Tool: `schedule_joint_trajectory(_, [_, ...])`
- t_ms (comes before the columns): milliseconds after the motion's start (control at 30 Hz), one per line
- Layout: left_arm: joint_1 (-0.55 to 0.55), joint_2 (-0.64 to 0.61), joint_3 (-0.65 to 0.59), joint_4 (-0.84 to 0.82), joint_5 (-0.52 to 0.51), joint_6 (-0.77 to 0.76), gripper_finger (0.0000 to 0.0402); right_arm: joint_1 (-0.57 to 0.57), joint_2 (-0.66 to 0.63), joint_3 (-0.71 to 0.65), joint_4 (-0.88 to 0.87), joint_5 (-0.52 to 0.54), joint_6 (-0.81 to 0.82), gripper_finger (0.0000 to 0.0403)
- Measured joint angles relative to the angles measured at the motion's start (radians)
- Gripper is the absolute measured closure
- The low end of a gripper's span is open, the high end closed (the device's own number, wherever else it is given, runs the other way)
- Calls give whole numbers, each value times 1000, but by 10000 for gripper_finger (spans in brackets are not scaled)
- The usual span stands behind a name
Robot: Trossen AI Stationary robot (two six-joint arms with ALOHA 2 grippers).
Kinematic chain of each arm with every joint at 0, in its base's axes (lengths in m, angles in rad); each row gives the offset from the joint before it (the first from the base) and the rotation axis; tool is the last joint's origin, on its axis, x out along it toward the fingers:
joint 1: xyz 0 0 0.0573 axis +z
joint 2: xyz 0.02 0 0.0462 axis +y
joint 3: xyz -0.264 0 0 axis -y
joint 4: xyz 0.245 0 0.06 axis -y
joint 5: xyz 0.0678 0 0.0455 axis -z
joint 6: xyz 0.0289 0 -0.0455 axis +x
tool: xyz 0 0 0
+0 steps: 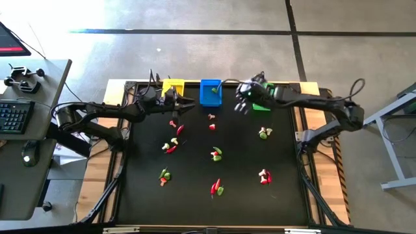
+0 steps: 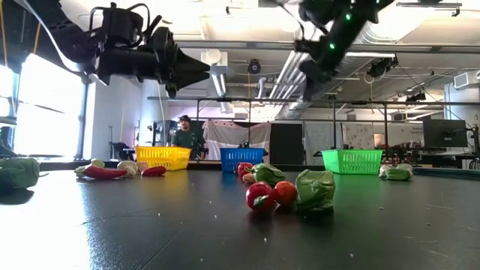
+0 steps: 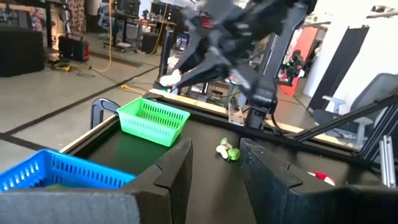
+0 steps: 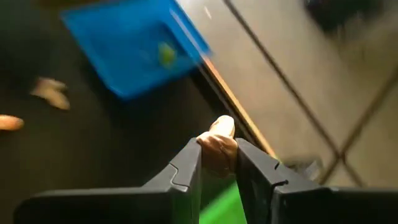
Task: Sort produce into baskets
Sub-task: Put the brown mushroom into the green bin
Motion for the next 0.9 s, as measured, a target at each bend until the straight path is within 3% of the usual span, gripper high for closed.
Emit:
schedule_joint_trajectory(167, [0, 0, 0, 0, 0, 17, 283, -145, 16, 0, -110, -29, 137, 334])
schedule_joint_trajectory(367, [0, 0, 0, -33, 0, 19, 283, -323, 92, 0, -139, -195, 233, 334])
schedule_joint_trajectory(467, [0, 0, 0, -64, 0, 17, 283, -388, 148, 0, -138, -226, 229, 334])
schedule_joint_trajectory(900, [0, 0, 0, -97, 0, 16, 283, -495, 323, -1, -115, -259, 207, 318])
